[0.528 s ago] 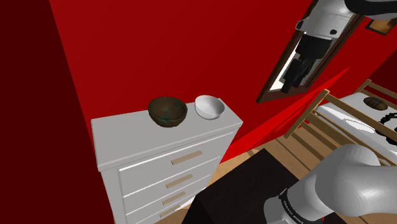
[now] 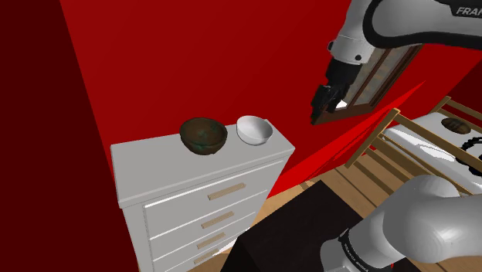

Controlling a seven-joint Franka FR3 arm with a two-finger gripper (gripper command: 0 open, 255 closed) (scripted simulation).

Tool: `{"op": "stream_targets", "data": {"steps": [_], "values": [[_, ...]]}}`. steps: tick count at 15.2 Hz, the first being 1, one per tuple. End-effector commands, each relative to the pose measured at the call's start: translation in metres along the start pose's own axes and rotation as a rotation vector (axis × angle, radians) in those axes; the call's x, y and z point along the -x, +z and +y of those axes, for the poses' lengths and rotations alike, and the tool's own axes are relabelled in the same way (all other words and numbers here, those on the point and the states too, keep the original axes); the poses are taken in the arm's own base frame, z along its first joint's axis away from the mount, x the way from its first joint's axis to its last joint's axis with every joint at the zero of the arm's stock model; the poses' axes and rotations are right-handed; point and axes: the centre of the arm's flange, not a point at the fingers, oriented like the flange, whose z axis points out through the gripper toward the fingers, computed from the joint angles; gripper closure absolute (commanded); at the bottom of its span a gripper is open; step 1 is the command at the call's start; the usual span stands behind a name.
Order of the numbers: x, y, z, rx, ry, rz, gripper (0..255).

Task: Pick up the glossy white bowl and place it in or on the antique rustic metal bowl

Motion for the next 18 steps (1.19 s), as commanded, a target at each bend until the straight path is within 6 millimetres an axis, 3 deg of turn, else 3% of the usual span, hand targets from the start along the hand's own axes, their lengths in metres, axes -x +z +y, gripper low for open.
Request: {"op": "stream_targets", "data": {"steps": [1, 18], "values": [[-0.021, 0.013, -0.006, 0.012, 0.011, 0.008, 0], [-0.196, 0.146, -0.049, 0.115, 0.102, 0.045, 0]]}}
